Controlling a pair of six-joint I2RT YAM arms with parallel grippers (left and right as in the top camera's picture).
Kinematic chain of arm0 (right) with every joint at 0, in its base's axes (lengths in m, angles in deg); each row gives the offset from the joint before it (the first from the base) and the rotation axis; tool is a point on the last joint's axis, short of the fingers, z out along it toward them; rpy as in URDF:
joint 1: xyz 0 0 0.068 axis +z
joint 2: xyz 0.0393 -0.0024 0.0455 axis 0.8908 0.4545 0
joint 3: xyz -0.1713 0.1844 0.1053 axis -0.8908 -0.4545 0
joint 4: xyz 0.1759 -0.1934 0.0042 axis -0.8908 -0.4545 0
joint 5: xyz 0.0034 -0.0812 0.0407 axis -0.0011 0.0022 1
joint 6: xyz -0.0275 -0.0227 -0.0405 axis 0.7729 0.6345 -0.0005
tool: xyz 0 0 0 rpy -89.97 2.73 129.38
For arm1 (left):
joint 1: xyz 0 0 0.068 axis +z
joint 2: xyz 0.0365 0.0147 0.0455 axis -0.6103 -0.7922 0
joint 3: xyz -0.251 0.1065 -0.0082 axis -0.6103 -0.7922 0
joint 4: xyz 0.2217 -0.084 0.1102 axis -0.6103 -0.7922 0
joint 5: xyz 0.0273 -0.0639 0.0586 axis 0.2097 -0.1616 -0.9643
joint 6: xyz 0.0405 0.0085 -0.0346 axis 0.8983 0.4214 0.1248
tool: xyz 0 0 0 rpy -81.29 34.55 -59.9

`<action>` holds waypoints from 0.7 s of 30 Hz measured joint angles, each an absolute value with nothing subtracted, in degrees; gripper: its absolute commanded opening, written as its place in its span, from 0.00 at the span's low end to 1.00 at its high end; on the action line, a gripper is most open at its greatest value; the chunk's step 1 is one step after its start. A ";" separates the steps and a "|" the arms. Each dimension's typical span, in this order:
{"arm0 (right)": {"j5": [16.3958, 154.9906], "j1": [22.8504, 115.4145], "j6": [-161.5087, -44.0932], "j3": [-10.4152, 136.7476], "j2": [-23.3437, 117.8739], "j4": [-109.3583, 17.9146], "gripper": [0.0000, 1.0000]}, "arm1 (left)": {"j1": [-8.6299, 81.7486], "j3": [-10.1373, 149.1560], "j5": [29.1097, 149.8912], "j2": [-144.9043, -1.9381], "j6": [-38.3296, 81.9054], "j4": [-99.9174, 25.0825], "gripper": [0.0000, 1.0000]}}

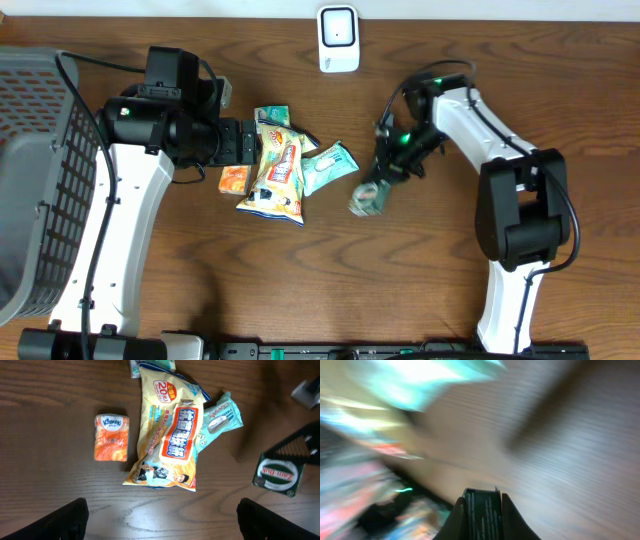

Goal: Scan the item barcode
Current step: 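Grasp the Zam-Buk tin with the right gripper and lift it, then carry the tin up to the white scanner with the right gripper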

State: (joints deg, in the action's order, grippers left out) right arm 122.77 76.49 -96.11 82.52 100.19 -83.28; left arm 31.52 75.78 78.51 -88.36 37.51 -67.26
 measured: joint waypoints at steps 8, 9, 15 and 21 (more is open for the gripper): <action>155.32 72.29 -130.67 82.98 100.19 -58.91 0.01 | 31.52 75.78 78.51 -88.36 37.51 -67.26 0.94; 155.82 71.98 -135.11 82.98 100.19 -58.76 0.01 | 31.52 75.78 78.51 -88.36 37.51 -67.26 0.94; 158.33 68.47 -150.86 82.98 100.19 -53.95 0.01 | 31.52 75.78 78.51 -88.36 37.51 -67.24 0.94; 160.06 64.97 -153.60 82.98 100.19 -53.78 0.01 | 31.52 75.78 78.51 -88.36 37.51 -67.26 0.94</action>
